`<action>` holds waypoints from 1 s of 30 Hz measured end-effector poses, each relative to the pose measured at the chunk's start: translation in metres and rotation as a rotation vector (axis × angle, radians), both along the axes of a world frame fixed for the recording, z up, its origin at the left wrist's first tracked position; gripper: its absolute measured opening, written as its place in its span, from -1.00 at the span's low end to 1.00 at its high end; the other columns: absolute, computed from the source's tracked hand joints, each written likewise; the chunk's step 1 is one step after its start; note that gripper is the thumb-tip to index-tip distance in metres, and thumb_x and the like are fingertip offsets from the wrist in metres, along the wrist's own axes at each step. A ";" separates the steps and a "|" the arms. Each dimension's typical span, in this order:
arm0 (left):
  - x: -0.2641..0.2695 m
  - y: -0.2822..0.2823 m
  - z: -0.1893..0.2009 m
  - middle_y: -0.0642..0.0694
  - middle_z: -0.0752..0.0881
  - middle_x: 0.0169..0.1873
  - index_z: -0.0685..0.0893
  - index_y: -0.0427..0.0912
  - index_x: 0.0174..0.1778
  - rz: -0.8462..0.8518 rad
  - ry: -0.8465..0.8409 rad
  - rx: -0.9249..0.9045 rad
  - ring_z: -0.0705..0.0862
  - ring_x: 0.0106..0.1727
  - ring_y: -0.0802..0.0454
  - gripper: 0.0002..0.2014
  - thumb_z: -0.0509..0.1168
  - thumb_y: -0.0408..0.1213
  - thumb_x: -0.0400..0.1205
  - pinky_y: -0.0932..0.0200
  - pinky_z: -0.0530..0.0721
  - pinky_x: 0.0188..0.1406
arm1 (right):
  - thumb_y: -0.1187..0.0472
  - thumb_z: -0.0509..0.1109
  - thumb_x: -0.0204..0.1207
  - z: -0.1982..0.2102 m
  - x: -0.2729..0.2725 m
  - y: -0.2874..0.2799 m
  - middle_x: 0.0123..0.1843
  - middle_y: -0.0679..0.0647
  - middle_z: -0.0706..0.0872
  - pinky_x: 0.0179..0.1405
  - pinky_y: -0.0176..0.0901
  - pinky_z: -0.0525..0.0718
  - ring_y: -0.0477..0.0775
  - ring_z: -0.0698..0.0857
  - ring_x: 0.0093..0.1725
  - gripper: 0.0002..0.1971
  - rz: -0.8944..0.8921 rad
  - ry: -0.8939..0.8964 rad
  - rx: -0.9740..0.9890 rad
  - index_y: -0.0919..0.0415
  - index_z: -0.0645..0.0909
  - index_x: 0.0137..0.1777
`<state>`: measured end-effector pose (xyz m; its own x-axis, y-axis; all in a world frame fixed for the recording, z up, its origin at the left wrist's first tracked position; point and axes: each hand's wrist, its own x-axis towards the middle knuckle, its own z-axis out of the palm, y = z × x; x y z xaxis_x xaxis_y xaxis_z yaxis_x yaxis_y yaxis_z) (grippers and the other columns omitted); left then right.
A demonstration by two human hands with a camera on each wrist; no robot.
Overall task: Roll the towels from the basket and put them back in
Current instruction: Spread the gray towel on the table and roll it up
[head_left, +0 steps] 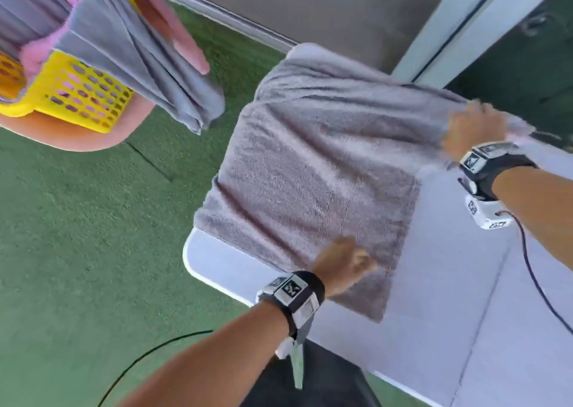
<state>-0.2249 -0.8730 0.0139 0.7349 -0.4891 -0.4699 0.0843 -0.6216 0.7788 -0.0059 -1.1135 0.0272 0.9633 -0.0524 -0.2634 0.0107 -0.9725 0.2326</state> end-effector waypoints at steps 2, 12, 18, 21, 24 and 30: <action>0.003 0.021 -0.018 -0.19 0.55 0.22 0.60 -0.06 0.26 0.000 -0.338 0.259 0.51 0.20 -0.02 -0.57 0.37 0.03 0.52 -0.24 0.52 0.30 | 0.02 0.14 0.48 -0.012 -0.023 0.017 0.12 0.35 0.60 0.13 0.29 0.53 0.43 0.58 0.11 -0.60 0.148 -0.118 0.271 0.29 0.65 0.07; 0.011 0.080 -0.067 -0.23 -0.52 0.56 -0.37 0.16 0.63 -0.511 -0.400 0.577 -0.44 0.59 -0.34 0.40 0.47 0.45 0.10 -0.52 -0.28 0.49 | -0.59 0.23 0.26 -0.070 -0.069 0.086 0.66 -0.15 -0.46 0.56 0.43 -0.28 0.17 -0.41 0.65 0.07 -0.004 0.339 0.390 -0.30 -0.31 0.63; 0.010 0.076 -0.066 -0.25 -0.56 0.53 -0.48 0.16 0.58 -0.530 -0.371 0.598 -0.50 0.54 -0.37 0.40 0.39 0.51 0.12 -0.53 -0.35 0.46 | -0.61 0.17 0.28 -0.070 -0.087 0.084 0.66 -0.15 -0.47 0.57 0.42 -0.26 0.14 -0.41 0.65 0.08 -0.043 0.362 0.381 -0.21 -0.28 0.65; 0.008 0.073 -0.063 -0.26 -0.56 0.53 -0.50 0.16 0.57 -0.534 -0.350 0.613 -0.52 0.52 -0.40 0.41 0.38 0.52 0.11 -0.53 -0.39 0.42 | -0.62 0.11 0.30 -0.074 -0.113 0.078 0.66 -0.16 -0.45 0.57 0.43 -0.25 0.14 -0.40 0.65 0.03 -0.052 0.347 0.381 -0.22 -0.26 0.65; 0.006 0.058 -0.059 -0.25 -0.58 0.52 -0.51 0.17 0.57 -0.560 -0.343 0.621 -0.54 0.50 -0.42 0.42 0.40 0.50 0.10 -0.54 -0.41 0.39 | -0.63 0.03 0.32 -0.077 -0.137 0.064 0.65 -0.19 -0.48 0.57 0.45 -0.25 0.11 -0.42 0.64 -0.01 -0.048 0.350 0.363 -0.23 -0.27 0.65; -0.024 -0.016 -0.055 -0.29 -0.53 0.54 -0.49 0.10 0.59 -0.627 -0.338 0.619 -0.51 0.50 -0.48 0.43 0.40 0.51 0.10 -0.57 -0.38 0.39 | -0.62 0.05 0.33 -0.068 -0.167 0.002 0.63 -0.23 -0.50 0.58 0.42 -0.26 0.10 -0.43 0.64 -0.01 -0.039 0.393 0.367 -0.27 -0.32 0.63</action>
